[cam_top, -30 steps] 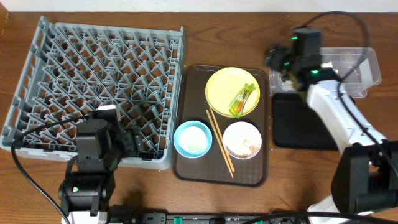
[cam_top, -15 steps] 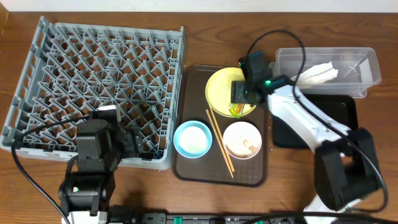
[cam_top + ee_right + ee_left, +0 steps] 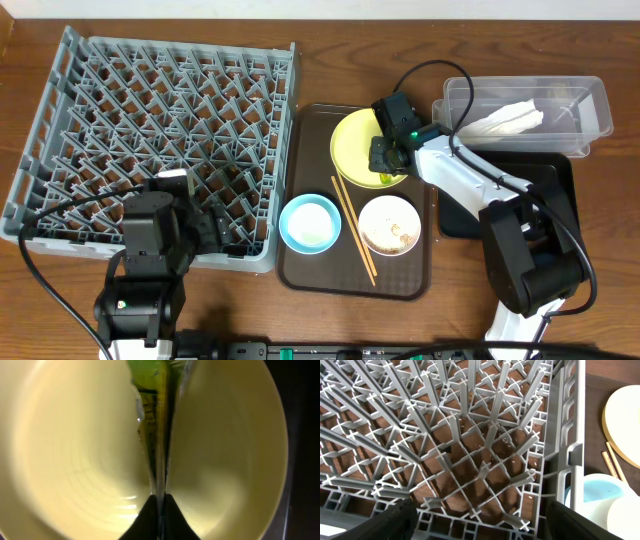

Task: Sort waste into correct bins and load items into the dishwasher
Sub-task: 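Grasp the green snack wrapper on the yellow plate with the right gripper, then drop the green wrapper into the clear bin, then grasp the rim of the white rice bowl with the right gripper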

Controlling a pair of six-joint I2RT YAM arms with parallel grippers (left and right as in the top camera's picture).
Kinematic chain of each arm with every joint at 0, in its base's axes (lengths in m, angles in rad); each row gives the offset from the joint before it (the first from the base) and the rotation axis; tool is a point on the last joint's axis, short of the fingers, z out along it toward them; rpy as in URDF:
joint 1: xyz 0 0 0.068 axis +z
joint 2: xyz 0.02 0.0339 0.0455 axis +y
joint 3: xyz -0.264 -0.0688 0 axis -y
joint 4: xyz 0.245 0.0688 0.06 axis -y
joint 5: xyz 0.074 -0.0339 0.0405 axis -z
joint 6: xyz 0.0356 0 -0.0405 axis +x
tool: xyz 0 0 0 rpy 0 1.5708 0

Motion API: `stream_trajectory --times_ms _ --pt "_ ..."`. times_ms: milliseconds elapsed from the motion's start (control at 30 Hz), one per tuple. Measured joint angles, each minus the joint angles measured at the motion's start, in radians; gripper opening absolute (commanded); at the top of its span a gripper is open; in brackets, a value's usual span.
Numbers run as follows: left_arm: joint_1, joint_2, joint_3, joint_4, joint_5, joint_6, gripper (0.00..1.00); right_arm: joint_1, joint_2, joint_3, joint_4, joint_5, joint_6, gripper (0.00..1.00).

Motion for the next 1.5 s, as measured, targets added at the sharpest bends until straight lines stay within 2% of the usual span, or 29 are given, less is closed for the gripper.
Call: stream_trajectory --times_ms 233,367,500,533,567,600,633,667,700,733,900,1000,1067,1133,1267,1400,1500 --pt "0.0 0.0 0.0 0.0 0.0 0.0 0.86 -0.042 -0.068 0.0 0.09 -0.005 0.0 0.01" --pt "0.0 0.0 0.0 -0.003 0.0 0.0 0.86 -0.141 -0.192 0.005 0.122 0.002 0.018 0.01" --pt "0.0 0.0 0.0 -0.006 0.0 0.0 0.86 -0.29 -0.281 0.033 0.075 0.054 0.141 0.01" --pt "0.0 0.0 0.0 -0.006 0.0 0.0 0.86 -0.321 -0.285 0.035 0.064 0.067 0.179 0.09" --pt "0.0 0.0 0.0 -0.007 0.0 0.0 0.86 -0.354 -0.285 0.035 0.055 0.078 0.224 0.28" --pt "0.0 0.0 0.0 -0.007 0.0 0.0 0.86 -0.386 -0.277 0.035 0.051 0.088 0.273 0.53" --pt "0.0 0.0 0.0 -0.007 0.0 0.0 0.86 -0.412 -0.268 0.034 0.06 0.092 0.303 0.91" --pt "0.0 0.0 0.0 -0.007 0.0 0.0 0.86 -0.438 -0.255 0.033 0.08 0.091 0.338 0.95" --pt "0.0 0.0 0.0 -0.007 0.0 0.0 0.86 -0.452 -0.247 0.03 0.102 0.087 0.356 0.93" --pt "0.0 0.0 0.0 -0.008 0.0 0.0 0.86 -0.462 -0.242 0.025 0.145 0.067 0.358 0.86" --pt "0.0 0.0 0.0 -0.007 0.0 0.0 0.86 -0.486 -0.244 0.025 0.266 -0.102 0.22 0.77" --pt "0.0 0.0 0.0 -0.006 0.0 0.0 0.86 -0.462 -0.262 0.026 0.181 -0.19 0.097 0.79" --pt "0.0 0.0 0.0 -0.007 0.0 0.0 0.86 -0.417 -0.288 0.025 0.043 -0.239 -0.026 0.81" --pt "0.0 0.0 0.0 -0.007 0.0 0.0 0.86 -0.361 -0.314 0.024 -0.073 -0.274 -0.136 0.77" --pt "0.0 0.0 0.001 -0.007 0.0 0.0 0.86 -0.209 -0.35 0.024 -0.286 -0.321 -0.331 0.75" --pt "0.0 0.0 0.001 -0.007 0.0 0.0 0.86 -0.068 -0.351 0.002 -0.37 -0.306 -0.415 0.73" --pt "0.0 0.0 0.001 -0.008 0.0 0.0 0.86 0.016 -0.351 -0.039 -0.368 -0.28 -0.444 0.72"
